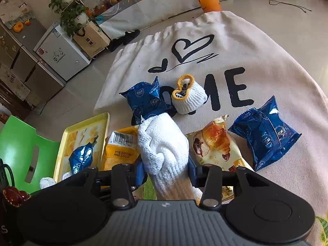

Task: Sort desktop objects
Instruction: 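Lift the yellow wafer bag with the left gripper while the right gripper lifts the glove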

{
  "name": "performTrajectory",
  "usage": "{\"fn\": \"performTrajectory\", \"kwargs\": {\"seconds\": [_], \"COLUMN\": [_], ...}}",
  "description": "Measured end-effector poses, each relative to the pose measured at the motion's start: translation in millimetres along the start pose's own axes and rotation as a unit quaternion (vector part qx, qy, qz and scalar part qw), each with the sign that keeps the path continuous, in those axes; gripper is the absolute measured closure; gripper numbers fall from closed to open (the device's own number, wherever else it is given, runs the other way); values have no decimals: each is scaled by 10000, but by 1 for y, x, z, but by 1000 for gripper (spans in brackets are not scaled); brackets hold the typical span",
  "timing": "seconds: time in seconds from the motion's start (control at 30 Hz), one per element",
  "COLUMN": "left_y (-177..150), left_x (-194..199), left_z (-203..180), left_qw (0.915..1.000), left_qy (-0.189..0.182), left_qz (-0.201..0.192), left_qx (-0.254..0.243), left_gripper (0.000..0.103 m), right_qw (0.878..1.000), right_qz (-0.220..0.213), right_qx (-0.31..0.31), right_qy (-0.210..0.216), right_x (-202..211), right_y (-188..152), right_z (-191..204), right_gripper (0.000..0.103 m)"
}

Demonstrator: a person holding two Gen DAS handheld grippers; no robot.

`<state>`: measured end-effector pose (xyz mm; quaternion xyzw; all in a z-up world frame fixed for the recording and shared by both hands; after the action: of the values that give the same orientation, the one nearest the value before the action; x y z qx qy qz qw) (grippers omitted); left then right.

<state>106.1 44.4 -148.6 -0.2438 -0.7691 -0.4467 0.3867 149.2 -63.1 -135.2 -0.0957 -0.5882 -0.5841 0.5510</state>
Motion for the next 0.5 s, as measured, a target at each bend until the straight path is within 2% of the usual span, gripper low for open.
{"fn": "performTrajectory", "kwargs": {"seconds": [0.17, 0.4, 0.5], "left_y": [-1, -15, -21], "left_x": [22, 51, 62], "left_z": [1, -3, -7], "left_qw": [9998, 9962, 9958], "left_qy": [-80, -195, -165], "left_qz": [-139, -322, -355], "left_qx": [150, 784, 828], "left_gripper": [44, 44, 44], "right_qw": [9997, 9987, 9980], "right_qz": [-154, -308, -359], "right_qx": [57, -69, -146], "right_qy": [185, 395, 504], "right_x": [15, 38, 51], "right_y": [2, -5, -9], "right_z": [11, 15, 17], "right_gripper": [60, 60, 60]}}
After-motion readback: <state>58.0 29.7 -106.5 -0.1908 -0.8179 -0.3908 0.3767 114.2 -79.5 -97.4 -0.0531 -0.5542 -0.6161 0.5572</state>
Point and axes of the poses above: each gripper's, at about its wrist camera, not at the fingertips, and x roughly against the way its jaws point, z to its left, y to its top, the point moved 10 cm from there along -x, roughly the way its jaws point, and after that the axes turned 15 degrees about x, right-handed, at the moved point
